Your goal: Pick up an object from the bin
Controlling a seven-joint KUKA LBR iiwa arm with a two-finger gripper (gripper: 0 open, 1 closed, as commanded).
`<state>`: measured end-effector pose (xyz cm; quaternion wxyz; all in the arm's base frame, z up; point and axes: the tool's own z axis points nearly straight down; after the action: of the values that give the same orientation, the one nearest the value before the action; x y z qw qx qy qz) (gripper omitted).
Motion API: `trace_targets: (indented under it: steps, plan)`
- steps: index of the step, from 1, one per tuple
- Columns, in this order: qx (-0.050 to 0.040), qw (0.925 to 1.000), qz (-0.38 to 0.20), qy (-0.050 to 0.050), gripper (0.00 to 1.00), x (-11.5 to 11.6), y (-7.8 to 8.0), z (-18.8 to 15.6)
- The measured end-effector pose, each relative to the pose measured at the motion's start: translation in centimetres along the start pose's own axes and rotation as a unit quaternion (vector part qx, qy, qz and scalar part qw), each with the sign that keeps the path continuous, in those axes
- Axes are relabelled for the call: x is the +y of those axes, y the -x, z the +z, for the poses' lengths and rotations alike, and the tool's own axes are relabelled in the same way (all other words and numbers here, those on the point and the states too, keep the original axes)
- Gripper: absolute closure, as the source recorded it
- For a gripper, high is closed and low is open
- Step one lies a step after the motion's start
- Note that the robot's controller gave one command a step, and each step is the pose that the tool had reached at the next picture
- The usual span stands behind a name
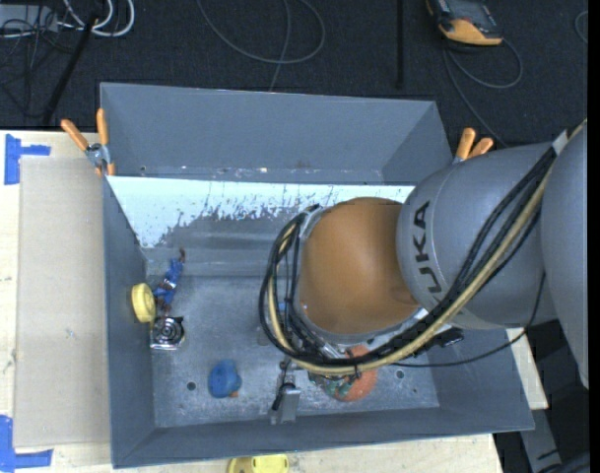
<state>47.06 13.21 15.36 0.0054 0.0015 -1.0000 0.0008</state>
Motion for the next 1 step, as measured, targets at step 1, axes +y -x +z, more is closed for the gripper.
trace_targets:
  steps: [1]
  plan:
    - [-0.0039, 1.0000, 0.002, 0.001, 0.00, -0.07, 0.21, -0.38]
